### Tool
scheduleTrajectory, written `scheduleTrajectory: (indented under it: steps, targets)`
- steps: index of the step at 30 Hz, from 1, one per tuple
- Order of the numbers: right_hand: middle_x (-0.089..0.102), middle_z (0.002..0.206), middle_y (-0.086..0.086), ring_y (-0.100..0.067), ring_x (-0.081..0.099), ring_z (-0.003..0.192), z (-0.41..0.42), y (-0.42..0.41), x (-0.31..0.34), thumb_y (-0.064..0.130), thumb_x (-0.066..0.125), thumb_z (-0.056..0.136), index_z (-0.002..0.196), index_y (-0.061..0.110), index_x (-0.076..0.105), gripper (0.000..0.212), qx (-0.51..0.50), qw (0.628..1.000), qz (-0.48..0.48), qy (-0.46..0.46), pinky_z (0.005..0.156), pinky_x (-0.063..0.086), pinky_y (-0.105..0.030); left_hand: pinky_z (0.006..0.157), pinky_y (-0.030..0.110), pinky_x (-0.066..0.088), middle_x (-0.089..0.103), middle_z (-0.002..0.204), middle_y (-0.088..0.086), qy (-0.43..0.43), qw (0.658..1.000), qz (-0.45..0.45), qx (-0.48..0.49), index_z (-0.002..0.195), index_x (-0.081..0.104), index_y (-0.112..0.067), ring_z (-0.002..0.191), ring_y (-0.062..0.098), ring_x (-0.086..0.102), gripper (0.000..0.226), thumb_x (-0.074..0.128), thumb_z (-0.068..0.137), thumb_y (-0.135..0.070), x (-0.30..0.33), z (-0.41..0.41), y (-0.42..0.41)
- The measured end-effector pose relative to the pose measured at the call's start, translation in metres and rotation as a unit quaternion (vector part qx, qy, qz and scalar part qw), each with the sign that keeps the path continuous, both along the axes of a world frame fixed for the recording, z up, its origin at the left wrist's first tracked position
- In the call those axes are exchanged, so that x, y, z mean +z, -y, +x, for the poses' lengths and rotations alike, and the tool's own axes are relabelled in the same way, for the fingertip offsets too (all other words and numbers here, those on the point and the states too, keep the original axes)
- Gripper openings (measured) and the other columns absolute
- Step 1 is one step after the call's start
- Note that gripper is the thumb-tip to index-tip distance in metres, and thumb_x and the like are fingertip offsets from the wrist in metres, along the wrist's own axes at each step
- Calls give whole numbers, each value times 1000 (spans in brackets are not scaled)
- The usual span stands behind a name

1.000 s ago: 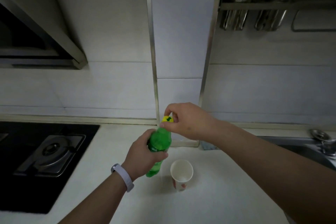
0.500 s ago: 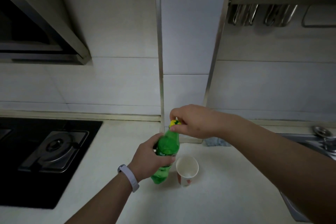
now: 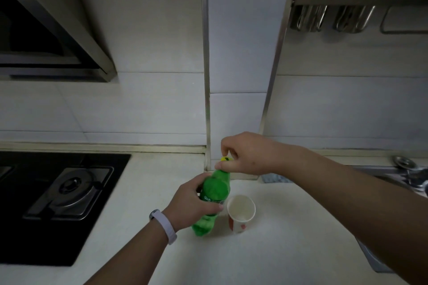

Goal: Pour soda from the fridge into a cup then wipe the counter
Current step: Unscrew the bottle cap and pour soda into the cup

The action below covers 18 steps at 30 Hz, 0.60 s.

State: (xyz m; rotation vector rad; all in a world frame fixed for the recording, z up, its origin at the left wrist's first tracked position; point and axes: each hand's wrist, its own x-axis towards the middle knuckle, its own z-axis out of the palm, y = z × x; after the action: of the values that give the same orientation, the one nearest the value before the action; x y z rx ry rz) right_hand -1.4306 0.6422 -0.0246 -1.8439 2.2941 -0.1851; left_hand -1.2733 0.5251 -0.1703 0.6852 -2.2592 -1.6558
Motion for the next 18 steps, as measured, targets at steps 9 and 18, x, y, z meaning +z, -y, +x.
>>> scheduleTrajectory:
  steps: [9, 18]
  targets:
    - [50, 72, 0, -13, 42, 63, 15, 1, -4, 54, 54, 92, 86, 11, 54, 43, -28, 1000, -3, -13, 52, 30, -29, 83, 26, 56, 71, 102, -13, -12, 1000, -13, 16, 108, 62, -49, 94, 1, 67, 67, 92, 52, -27, 0, 5, 0]
    - [50, 80, 7, -7, 43, 67, 10, -5, 10, 43, 55, 95, 95, 20, 52, 22, 55, 997, 44, -4, 58, 33, -26, 87, 36, 58, 73, 107, -7, -9, 1000, -4, -28, 121, 64, -37, 100, 12, 68, 77, 92, 50, -27, -5, 4, 4]
